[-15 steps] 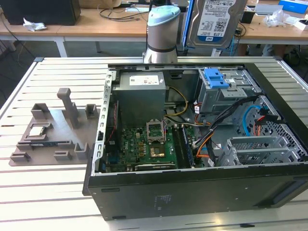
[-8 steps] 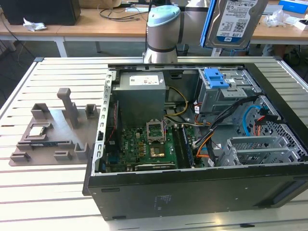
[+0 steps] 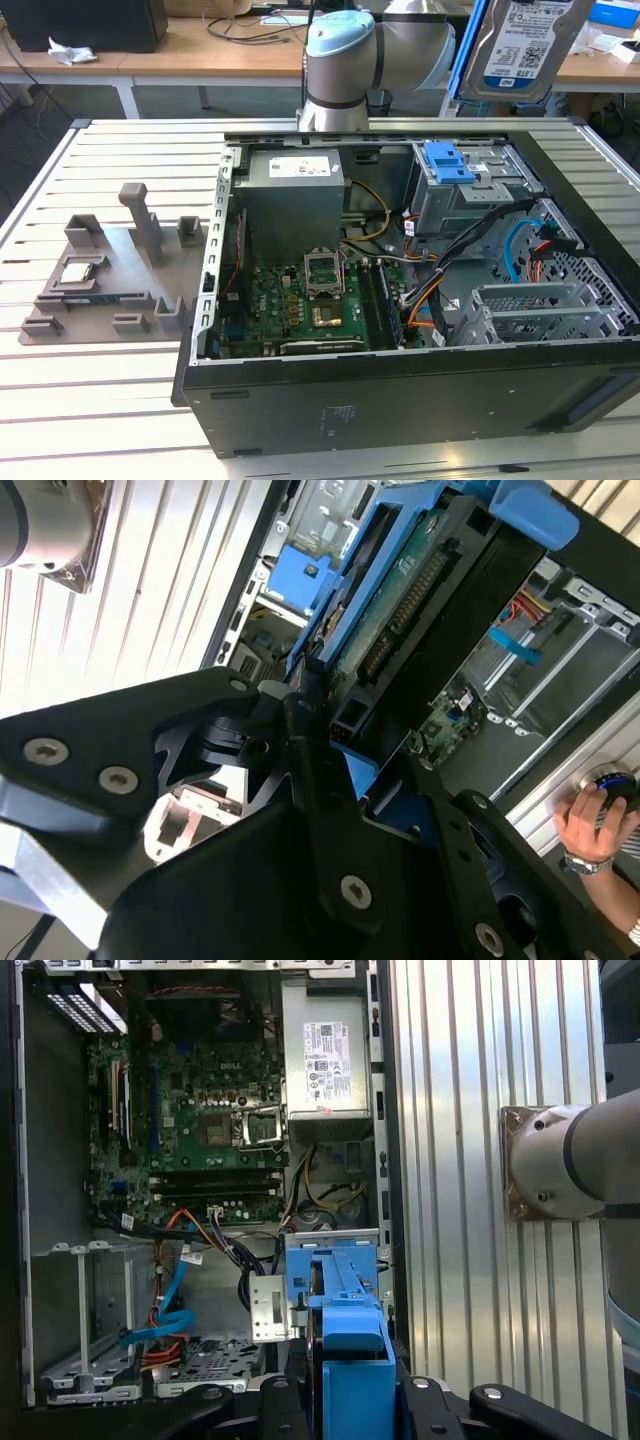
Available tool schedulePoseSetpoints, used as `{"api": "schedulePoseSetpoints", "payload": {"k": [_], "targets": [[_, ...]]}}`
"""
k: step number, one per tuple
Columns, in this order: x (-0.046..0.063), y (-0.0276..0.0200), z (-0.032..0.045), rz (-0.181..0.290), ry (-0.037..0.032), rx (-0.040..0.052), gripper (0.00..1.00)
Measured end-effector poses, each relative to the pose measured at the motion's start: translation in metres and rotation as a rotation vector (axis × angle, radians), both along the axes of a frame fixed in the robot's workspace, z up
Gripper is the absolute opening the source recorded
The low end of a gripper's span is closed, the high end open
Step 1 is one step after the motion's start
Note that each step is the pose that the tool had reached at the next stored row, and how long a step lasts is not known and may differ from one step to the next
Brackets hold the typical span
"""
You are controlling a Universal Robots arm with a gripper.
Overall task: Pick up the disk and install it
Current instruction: 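Pick up the disk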
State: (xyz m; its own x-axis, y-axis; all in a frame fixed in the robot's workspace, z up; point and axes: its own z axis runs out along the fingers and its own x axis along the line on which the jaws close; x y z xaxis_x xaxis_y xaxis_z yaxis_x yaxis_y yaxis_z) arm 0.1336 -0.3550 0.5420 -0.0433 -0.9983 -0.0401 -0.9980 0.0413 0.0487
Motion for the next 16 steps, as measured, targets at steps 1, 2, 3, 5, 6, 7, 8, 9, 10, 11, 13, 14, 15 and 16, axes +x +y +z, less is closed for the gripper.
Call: {"api": "schedulePoseSetpoints", "payload": {"k": [1,2,3,5,6,7,8,9,10,11,13,14,15,16], "targets": [[0.004,-0.0001,-0.0002,0.000,0.0002,0.0001,0.37],[0.006,-0.0009,-0.0003,0.000,0.0002,0.0001,0.37],[0.006,-0.0023,-0.0004,0.000,0.0003,0.0000,0.37],[0.006,-0.0077,-0.0006,0.000,0.0003,0.0000,0.37],[0.006,-0.0102,-0.0007,0.000,0.0002,0.0000,0.37],[0.007,-0.0137,-0.0008,0.000,0.0003,0.0001,0.37],[0.007,-0.0163,-0.0008,0.000,0.0002,0.0001,0.37],[0.007,-0.0197,-0.0008,0.000,0.0002,-0.0001,0.37],[0.007,-0.0239,-0.0010,0.000,0.0002,0.0000,0.37],[0.007,-0.0260,-0.0010,0.000,0.0002,0.0000,0.37],[0.007,-0.0316,-0.0011,0.000,0.0002,0.0001,0.37],[0.007,-0.0333,-0.0011,0.000,0.0002,0.0000,0.37],[0.007,-0.0348,-0.0011,0.000,0.0002,-0.0001,0.37],[0.007,-0.0368,-0.0012,0.000,0.0002,0.0001,0.37]]}}
